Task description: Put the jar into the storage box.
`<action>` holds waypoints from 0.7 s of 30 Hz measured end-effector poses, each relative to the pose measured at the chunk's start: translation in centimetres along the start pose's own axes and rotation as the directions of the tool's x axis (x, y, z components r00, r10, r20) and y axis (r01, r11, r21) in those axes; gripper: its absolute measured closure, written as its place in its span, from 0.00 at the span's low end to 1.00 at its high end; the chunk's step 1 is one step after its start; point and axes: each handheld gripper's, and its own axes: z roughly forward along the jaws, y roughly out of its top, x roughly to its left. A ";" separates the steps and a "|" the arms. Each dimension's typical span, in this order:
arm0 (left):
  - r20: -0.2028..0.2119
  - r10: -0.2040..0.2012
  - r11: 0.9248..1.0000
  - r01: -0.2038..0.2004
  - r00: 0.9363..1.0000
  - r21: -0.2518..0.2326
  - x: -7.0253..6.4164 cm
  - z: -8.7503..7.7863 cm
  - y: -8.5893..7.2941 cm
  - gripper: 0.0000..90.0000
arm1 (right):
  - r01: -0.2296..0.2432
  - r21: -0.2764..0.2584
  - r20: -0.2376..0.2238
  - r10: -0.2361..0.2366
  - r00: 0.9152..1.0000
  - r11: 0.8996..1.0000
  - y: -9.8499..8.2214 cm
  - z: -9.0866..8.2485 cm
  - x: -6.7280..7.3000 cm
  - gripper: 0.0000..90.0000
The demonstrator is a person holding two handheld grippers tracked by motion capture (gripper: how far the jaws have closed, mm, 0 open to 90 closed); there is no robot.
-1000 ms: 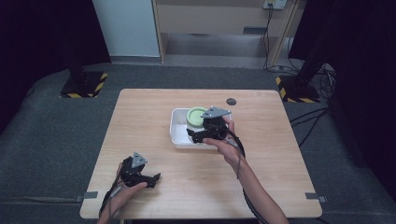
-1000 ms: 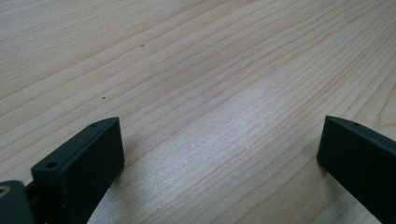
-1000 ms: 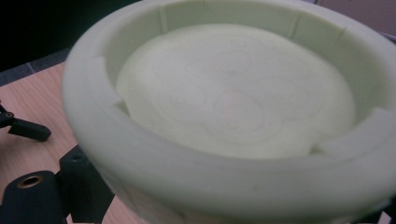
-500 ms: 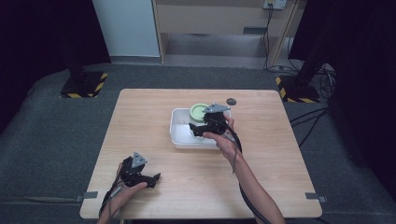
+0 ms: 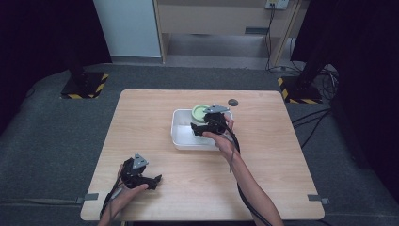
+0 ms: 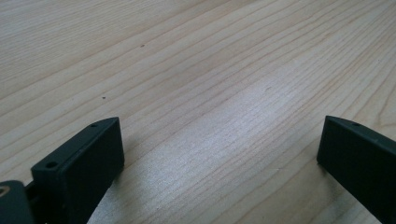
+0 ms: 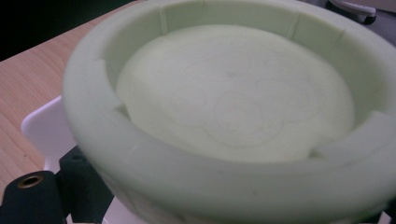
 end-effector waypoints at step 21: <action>0.000 0.000 1.000 0.000 1.000 -0.001 0.0 0.0 0.0 0.00 | -0.002 -0.009 0.032 0.002 0.999 1.000 -1.2 1.5 -0.3 0.13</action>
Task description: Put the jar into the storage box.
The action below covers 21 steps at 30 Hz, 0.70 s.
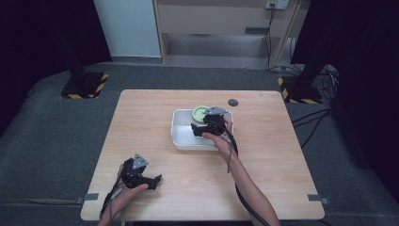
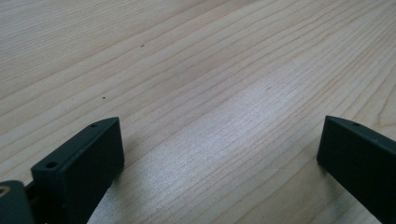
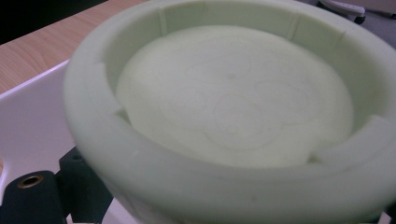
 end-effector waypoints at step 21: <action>0.000 -0.001 1.000 0.001 1.000 0.001 0.0 0.0 0.0 0.00 | -0.015 -0.033 -0.030 0.014 0.999 0.999 -0.7 -1.5 -0.2 0.03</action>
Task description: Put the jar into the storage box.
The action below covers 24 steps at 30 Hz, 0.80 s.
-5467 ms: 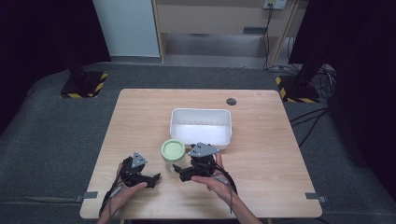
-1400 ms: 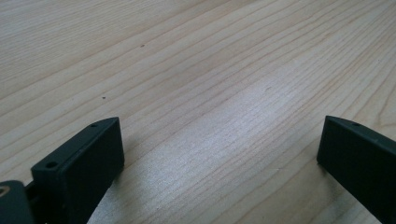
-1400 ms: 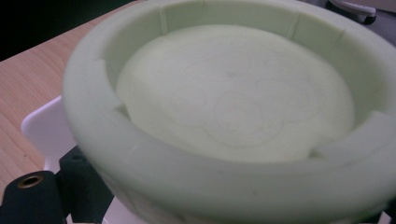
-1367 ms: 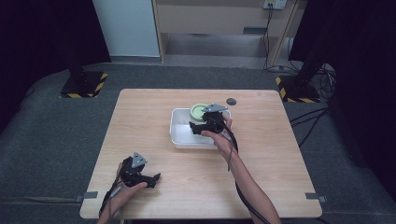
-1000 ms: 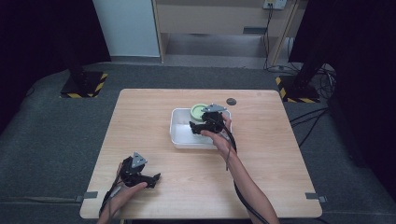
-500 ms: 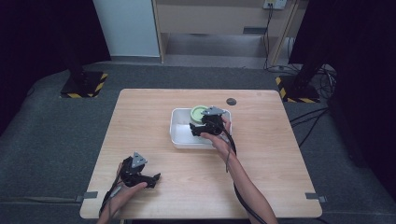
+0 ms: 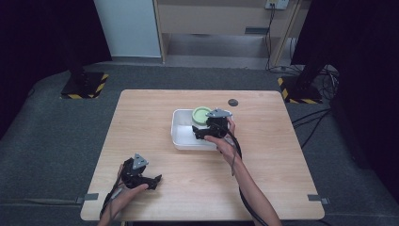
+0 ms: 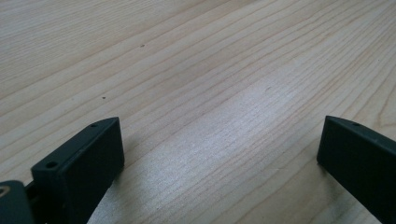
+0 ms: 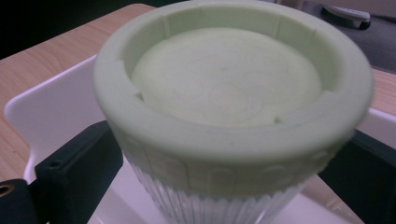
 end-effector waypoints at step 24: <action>0.000 0.000 1.000 0.000 1.000 0.000 0.0 0.0 0.0 0.00 | -0.020 -0.036 -0.050 0.018 0.999 0.999 -1.3 -3.5 0.8 0.03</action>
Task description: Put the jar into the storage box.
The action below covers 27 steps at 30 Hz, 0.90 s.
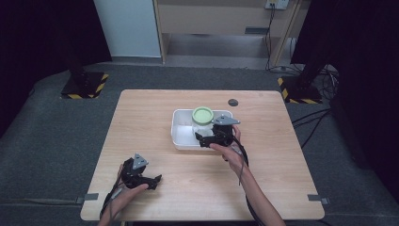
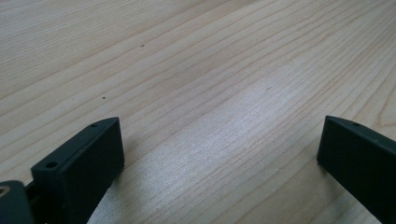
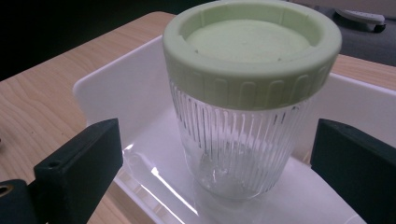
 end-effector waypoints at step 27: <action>0.000 -0.001 1.000 0.001 1.000 -0.001 0.0 0.0 0.0 0.00 | 0.055 -0.033 -0.037 -0.056 0.998 0.998 -1.6 -3.1 2.4 0.03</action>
